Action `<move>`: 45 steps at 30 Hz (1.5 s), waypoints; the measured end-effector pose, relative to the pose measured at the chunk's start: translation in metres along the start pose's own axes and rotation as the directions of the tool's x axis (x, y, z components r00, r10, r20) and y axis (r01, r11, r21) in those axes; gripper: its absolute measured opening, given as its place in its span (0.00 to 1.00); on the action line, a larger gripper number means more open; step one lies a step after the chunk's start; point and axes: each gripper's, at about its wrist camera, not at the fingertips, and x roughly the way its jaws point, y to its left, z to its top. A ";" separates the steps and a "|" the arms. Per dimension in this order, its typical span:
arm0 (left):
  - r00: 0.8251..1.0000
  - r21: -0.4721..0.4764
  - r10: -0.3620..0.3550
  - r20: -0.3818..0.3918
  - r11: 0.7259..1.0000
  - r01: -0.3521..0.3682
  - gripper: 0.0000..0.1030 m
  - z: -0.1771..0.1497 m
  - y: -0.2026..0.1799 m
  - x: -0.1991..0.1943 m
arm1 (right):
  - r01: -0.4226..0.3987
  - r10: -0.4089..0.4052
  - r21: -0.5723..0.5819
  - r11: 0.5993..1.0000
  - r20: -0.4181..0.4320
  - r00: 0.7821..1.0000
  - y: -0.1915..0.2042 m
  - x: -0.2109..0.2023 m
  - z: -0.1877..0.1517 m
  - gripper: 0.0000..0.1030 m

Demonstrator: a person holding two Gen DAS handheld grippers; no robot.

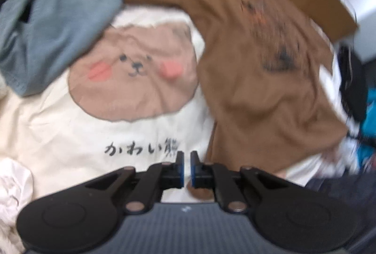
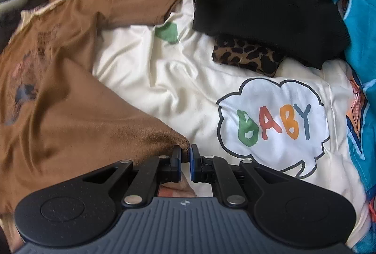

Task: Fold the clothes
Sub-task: 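Hold the shirt corner with the right gripper while the left gripper moves over the shirt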

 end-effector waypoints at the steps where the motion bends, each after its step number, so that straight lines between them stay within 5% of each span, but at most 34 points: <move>1: 1.000 0.022 -0.002 -0.017 1.000 0.003 0.03 -0.002 0.001 0.005 | 0.004 -0.004 -0.012 1.000 -0.008 1.000 0.001 0.002 0.000 0.05; 6: 0.995 0.212 0.037 -0.090 0.977 -0.017 0.09 -0.010 -0.006 0.029 | -0.001 0.000 -0.028 1.000 -0.057 0.998 0.000 0.012 -0.004 0.05; 10: 0.985 0.382 0.127 -0.117 0.921 -0.073 0.15 -0.014 -0.019 0.044 | -0.004 0.001 -0.042 0.999 -0.089 0.996 0.000 0.018 -0.008 0.05; 18: 0.982 0.751 0.182 -0.058 0.656 -0.077 0.25 -0.031 -0.040 0.052 | -0.015 -0.002 -0.102 0.995 -0.165 0.986 0.002 0.026 -0.022 0.05; 24: 0.988 0.912 0.132 -0.079 0.409 0.019 0.25 -0.054 -0.053 0.061 | 0.002 -0.018 -0.084 0.996 -0.188 0.982 -0.007 0.028 -0.031 0.05; 26: 0.989 0.932 0.124 -0.079 0.362 0.029 0.25 -0.059 -0.054 0.061 | 0.001 -0.017 -0.084 0.996 -0.189 0.982 -0.008 0.028 -0.032 0.05; 30: 0.992 0.944 0.100 -0.070 0.327 0.033 0.25 -0.059 -0.056 0.061 | -0.002 -0.014 -0.084 0.996 -0.190 0.982 -0.008 0.027 -0.035 0.05; 39: 0.994 0.989 0.068 -0.089 0.125 0.080 0.25 -0.072 -0.061 0.062 | -0.003 -0.011 -0.078 0.997 -0.184 0.983 -0.009 0.024 -0.041 0.07; 45: 0.993 0.994 0.066 -0.101 0.039 0.099 0.25 -0.077 -0.065 0.068 | -0.004 -0.011 -0.077 0.997 -0.181 0.983 -0.008 0.021 -0.046 0.07</move>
